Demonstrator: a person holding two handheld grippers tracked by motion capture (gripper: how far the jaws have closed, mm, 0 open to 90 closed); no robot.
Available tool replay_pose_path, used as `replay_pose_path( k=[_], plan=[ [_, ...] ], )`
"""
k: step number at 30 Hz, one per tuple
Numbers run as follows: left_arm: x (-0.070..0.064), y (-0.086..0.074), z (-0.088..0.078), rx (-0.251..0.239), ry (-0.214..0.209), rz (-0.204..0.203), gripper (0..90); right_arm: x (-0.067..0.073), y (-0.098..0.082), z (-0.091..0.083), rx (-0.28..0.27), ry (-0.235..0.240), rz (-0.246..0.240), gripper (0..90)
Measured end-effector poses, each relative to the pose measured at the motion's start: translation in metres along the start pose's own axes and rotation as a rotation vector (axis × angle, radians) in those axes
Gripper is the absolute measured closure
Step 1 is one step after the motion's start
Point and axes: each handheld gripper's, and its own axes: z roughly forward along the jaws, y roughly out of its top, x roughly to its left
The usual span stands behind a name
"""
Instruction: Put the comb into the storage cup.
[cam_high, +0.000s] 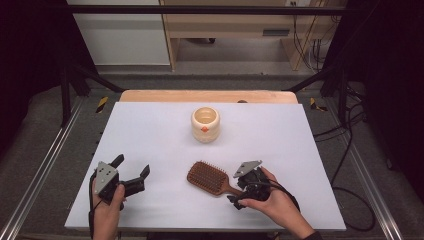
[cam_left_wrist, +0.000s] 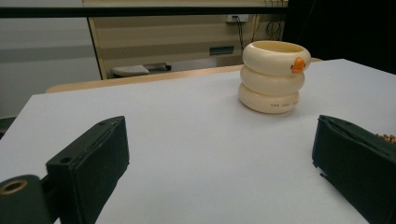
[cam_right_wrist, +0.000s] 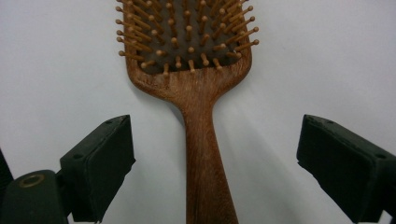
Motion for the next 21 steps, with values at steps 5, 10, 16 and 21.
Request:
replay_pose_path(
  k=[5, 10, 16, 21],
  plan=[
    [0.005, -0.002, 0.001, 0.004, 0.016, -0.009, 3.9, -0.003, 0.012, 0.002, 0.079, 0.005, -0.007, 10.1],
    [0.01, -0.003, 0.004, 0.01, 0.021, 0.001, 3.8, -0.001, 0.019, 0.007, 0.097, 0.027, -0.031, 17.3],
    [0.011, -0.003, 0.003, 0.003, 0.02, -0.004, 3.8, 0.0, 0.024, 0.015, 0.139, 0.061, -0.039, 28.0],
    [0.008, -0.004, 0.007, 0.011, 0.007, 0.0, 3.8, -0.005, 0.02, 0.017, 0.178, 0.075, -0.032, 37.9]
  ],
)
